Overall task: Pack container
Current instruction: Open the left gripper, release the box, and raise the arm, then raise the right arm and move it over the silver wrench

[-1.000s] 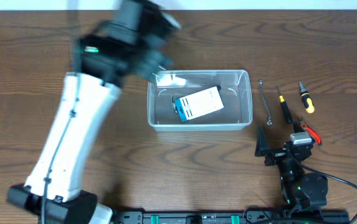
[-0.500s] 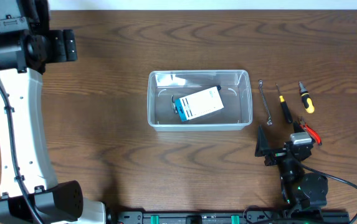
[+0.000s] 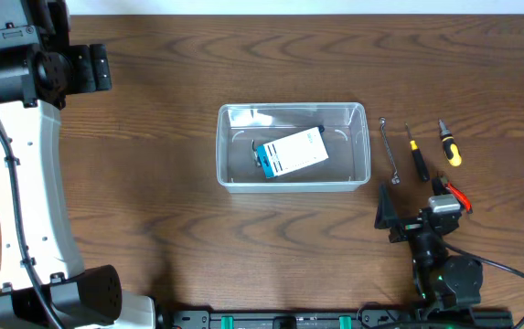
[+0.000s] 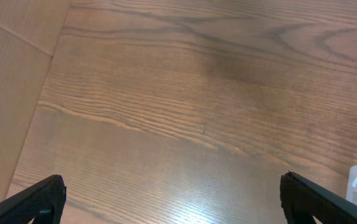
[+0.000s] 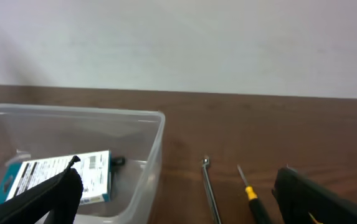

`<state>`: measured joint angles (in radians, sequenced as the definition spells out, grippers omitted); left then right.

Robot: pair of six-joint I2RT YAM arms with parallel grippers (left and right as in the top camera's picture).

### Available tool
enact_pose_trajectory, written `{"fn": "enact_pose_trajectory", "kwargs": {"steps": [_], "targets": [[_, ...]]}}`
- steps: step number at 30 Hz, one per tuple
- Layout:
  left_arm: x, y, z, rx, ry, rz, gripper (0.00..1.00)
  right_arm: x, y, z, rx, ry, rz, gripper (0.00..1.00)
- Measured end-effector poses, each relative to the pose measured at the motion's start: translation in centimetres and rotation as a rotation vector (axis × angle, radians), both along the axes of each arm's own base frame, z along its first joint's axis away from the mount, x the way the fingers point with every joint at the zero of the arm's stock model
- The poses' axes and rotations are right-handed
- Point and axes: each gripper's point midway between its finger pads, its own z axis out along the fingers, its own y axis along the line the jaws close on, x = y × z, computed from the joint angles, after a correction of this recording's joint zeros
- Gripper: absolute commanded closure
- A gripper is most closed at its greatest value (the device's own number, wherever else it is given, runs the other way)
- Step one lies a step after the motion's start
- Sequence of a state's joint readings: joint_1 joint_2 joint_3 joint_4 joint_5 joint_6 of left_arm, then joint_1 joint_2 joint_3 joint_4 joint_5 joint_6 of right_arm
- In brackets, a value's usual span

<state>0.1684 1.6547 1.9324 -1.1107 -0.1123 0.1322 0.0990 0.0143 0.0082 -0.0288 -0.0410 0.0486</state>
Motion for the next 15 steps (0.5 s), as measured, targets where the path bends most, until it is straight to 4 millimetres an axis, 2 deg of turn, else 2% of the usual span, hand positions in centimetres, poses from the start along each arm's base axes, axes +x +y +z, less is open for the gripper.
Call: {"fn": "enact_pose_trajectory", "kwargs": {"steps": [3, 5, 11, 13, 15], "targets": [[0.0, 0.0, 0.0, -0.001, 0.0, 0.001, 0.02, 0.1, -1.0, 0.5, 0.003, -0.002, -0.057, 0.01], [0.0, 0.0, 0.0, -0.001, 0.0, 0.001, 0.02, 0.1, -1.8, 1.5, 0.001, -0.005, -0.103, 0.01], [0.0, 0.0, 0.0, -0.001, 0.0, 0.001, 0.02, 0.8, -4.2, 7.3, -0.026, 0.047, -0.226, 0.01], [0.0, 0.0, 0.0, -0.001, 0.0, 0.001, 0.02, 1.7, -4.6, 9.1, -0.049, 0.114, -0.241, 0.01], [0.0, 0.0, 0.0, -0.001, 0.001, 0.001, 0.02, 2.8, -4.8, 10.0, -0.08, 0.209, -0.242, 0.01]]}}
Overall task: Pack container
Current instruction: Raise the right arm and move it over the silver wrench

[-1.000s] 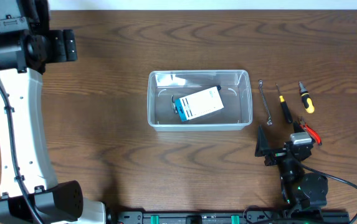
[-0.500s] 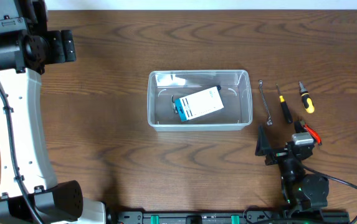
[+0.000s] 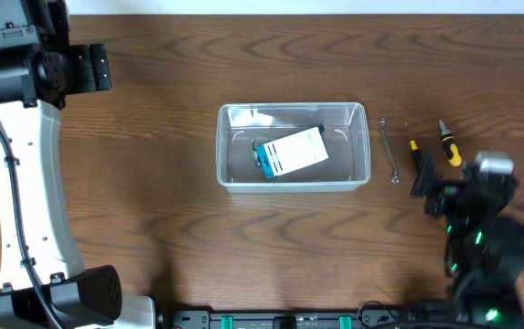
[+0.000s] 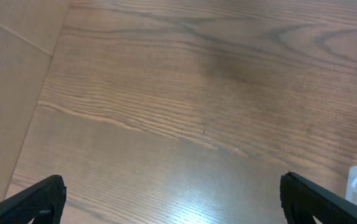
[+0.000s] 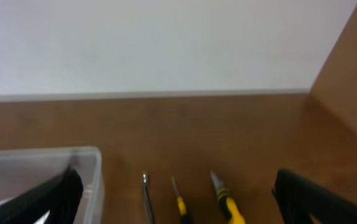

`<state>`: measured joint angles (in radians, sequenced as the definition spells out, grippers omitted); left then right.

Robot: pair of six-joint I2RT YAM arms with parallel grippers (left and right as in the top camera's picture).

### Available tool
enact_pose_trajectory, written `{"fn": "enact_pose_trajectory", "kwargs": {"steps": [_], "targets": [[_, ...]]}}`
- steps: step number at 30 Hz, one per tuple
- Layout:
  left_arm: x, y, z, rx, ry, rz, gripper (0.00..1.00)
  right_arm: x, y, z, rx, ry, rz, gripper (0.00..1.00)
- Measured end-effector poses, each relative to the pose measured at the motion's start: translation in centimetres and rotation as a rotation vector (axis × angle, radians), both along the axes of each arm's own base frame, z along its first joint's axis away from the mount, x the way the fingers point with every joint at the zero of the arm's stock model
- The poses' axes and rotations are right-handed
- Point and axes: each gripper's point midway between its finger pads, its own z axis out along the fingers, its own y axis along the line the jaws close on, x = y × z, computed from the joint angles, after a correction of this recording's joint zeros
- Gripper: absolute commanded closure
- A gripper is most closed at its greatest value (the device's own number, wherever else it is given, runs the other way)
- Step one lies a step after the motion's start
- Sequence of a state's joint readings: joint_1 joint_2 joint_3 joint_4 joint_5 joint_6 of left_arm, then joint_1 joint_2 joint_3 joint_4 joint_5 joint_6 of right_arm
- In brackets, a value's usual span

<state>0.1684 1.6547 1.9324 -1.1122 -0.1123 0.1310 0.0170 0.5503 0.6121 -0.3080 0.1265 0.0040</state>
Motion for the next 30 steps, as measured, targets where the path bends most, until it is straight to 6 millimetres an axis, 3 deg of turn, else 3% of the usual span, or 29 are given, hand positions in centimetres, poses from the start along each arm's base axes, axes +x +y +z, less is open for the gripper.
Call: {"fn": "enact_pose_trajectory", "kwargs": {"steps": [3, 9, 13, 16, 22, 28, 30], "targets": [[0.0, 0.0, 0.0, 0.0, -0.001, 0.0, 0.02, 1.8, -0.1, 0.2, -0.023, 0.206, 0.015, 0.01], [0.0, 0.0, 0.0, -0.001, 0.001, 0.0, 0.02, 5.3, -0.3, -1.4, -0.018, 0.635, 0.049, 0.01], [0.0, 0.0, 0.0, 0.0, -0.001, 0.0, 0.02, 8.7, -0.6, -2.6, -0.012, 0.762, 0.052, 0.01], [0.0, 0.0, 0.0, 0.0, -0.001, 0.0, 0.02, 10.8, -0.8, -4.6, -0.01, 0.811, 0.048, 0.01], [0.0, 0.0, 0.0, 0.0, -0.001, 0.0, 0.02, 9.9, -0.8, -9.1, 0.001, 0.995, 0.055, 0.01], [0.0, 0.0, 0.0, 0.0, -0.001, 0.0, 0.02, 9.7, -0.5, -10.6, -0.016, 1.053, 0.096, 0.3], [0.0, 0.0, 0.0, 0.0, -0.001, 0.0, 0.02, 9.6, -0.4, -10.6, -0.023, 1.058, 0.108, 0.3]]}}
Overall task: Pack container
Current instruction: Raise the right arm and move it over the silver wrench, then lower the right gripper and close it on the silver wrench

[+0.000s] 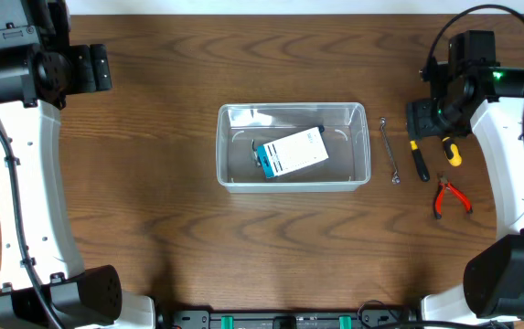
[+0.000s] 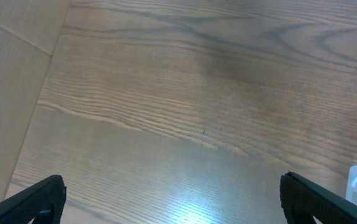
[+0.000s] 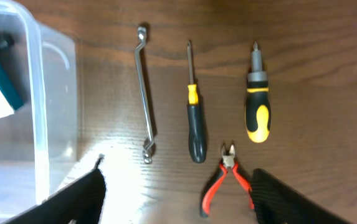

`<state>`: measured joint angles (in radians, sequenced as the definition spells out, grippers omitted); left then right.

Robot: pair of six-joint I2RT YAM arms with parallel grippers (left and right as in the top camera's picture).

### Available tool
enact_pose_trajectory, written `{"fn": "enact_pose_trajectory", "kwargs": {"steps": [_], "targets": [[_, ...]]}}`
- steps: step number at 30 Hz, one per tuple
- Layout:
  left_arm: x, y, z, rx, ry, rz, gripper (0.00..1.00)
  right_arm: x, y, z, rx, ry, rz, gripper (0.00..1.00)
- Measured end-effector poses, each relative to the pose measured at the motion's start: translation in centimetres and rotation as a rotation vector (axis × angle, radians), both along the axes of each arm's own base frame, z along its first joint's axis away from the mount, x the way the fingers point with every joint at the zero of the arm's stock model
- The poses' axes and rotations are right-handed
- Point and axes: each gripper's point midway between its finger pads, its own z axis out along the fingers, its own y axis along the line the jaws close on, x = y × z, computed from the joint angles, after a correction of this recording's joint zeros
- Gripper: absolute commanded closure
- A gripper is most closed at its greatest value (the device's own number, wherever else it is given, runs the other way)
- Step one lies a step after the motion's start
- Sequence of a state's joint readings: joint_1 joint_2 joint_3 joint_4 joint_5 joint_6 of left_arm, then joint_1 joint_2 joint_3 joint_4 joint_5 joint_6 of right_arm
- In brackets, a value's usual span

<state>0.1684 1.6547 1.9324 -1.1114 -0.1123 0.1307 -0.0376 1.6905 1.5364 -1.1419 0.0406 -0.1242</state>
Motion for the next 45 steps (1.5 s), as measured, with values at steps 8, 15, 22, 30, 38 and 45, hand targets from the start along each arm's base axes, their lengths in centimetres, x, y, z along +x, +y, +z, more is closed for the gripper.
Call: {"fn": "enact_pose_trajectory", "kwargs": {"steps": [8, 15, 22, 30, 38, 45], "targets": [[0.0, 0.0, 0.0, 0.0, 0.0, 0.0, 0.02, -0.4, 1.5, -0.2, 0.013, 0.02, 0.052, 0.36], [0.0, 0.0, 0.0, 0.0, 0.0, 0.0, 0.02, -1.9, 3.4, -3.3, 0.022, 0.084, 0.102, 0.32], [0.0, 0.0, 0.0, 0.0, 0.0, 0.0, 0.02, -4.5, 3.4, -7.0, 0.022, 0.178, 0.106, 0.31], [0.0, 0.0, 0.0, 0.0, 0.0, -0.001, 0.02, -5.0, 3.4, -8.7, 0.022, 0.184, 0.106, 0.34], [0.0, 0.0, 0.0, 0.0, 0.0, 0.0, 0.02, -3.9, 3.5, -9.5, 0.022, 0.132, 0.106, 0.32], [0.0, 0.0, 0.0, 0.0, 0.0, -0.001, 0.02, -2.9, 3.5, -10.6, 0.022, 0.122, 0.107, 0.32]]}}
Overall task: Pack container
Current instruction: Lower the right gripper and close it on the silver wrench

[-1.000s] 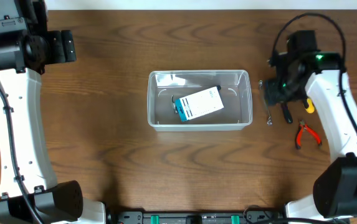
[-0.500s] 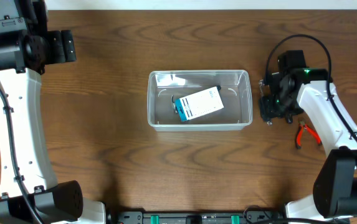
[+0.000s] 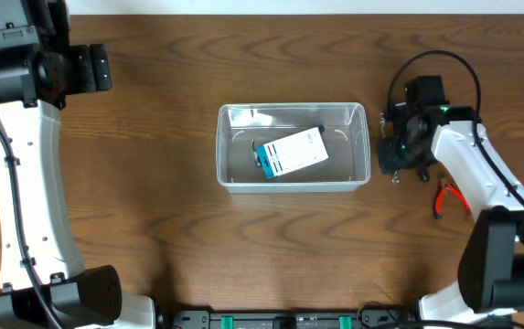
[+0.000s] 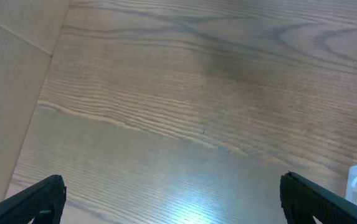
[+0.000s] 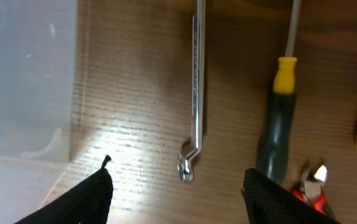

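Note:
A clear plastic container (image 3: 293, 146) sits mid-table with a white and teal box (image 3: 290, 152) inside. Right of it lie a thin metal wrench (image 5: 194, 93), a black and yellow screwdriver (image 5: 279, 118), a yellow stubby driver and red pliers (image 3: 448, 196). My right gripper (image 5: 178, 199) hangs open low over the wrench's near end, with the wrench between the finger lines. The container wall (image 5: 25, 81) is at its left. My left gripper (image 4: 172, 199) is open over bare table at the far left.
The left arm's white body (image 3: 24, 183) runs down the table's left side. The right arm (image 3: 481, 183) reaches in from the lower right. A corner of the container shows at the right edge of the left wrist view.
My right gripper has moved from above the tools at the table's right to lower and closer to the container, now just over the wrench. The left arm has not moved.
My right gripper was first low at the table's front right, looking across at the container. Then it was a little further back near the tools, then high over them, and now close above the wrench. The left gripper stayed open throughout.

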`<state>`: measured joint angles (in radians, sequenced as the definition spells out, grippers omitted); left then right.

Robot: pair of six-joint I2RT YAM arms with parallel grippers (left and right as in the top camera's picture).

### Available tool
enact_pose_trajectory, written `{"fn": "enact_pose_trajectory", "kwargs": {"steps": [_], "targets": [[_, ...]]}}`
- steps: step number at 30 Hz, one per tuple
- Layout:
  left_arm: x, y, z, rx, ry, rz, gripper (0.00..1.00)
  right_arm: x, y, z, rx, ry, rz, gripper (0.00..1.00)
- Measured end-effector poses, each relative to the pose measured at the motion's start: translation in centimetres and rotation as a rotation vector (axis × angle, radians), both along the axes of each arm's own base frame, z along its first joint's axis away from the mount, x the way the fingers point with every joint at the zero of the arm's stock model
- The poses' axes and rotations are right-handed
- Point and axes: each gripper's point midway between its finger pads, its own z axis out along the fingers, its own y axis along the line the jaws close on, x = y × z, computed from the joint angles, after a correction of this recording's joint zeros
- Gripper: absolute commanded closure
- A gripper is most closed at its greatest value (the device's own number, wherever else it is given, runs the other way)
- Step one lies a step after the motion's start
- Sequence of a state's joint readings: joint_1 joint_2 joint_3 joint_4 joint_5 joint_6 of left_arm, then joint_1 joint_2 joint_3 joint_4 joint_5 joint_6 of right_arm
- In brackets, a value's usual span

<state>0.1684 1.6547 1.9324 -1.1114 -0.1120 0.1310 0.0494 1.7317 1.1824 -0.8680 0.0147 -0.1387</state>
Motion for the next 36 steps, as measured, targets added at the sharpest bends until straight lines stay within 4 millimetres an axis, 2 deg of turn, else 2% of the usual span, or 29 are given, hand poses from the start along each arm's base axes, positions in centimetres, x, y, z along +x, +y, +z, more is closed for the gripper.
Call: {"fn": "enact_pose_trajectory", "kwargs": {"steps": [9, 13, 18, 21, 24, 27, 36], "targets": [[0.0, 0.0, 0.0, 0.0, 0.0, 0.001, 0.02, 0.5, 0.0, -4.6, -0.005, 0.078, -0.001, 0.28], [0.0, 0.0, 0.0, 0.0, 0.0, 0.0, 0.02, 1.1, -0.1, -5.6, -0.003, 0.07, -0.006, 0.28], [0.0, 0.0, 0.0, 0.0, 0.0, 0.001, 0.02, 2.2, -0.2, -5.8, 0.006, 0.032, -0.012, 0.29], [0.0, 0.0, 0.0, 0.0, 0.0, 0.0, 0.02, 2.6, -0.1, -5.8, 0.014, 0.015, -0.01, 0.36], [0.0, 0.0, 0.0, 0.0, 0.0, 0.0, 0.02, 2.8, 0.1, -5.9, 0.026, 0.011, -0.015, 0.52], [0.0, 0.0, 0.0, 0.0, 0.0, 0.0, 0.02, 2.9, 0.0, -5.9, 0.033, 0.01, -0.014, 0.61], [0.0, 0.0, 0.0, 0.0, 0.0, 0.001, 0.02, 2.9, -1.9, -5.9, 0.042, 0.009, -0.072, 0.85]]}}
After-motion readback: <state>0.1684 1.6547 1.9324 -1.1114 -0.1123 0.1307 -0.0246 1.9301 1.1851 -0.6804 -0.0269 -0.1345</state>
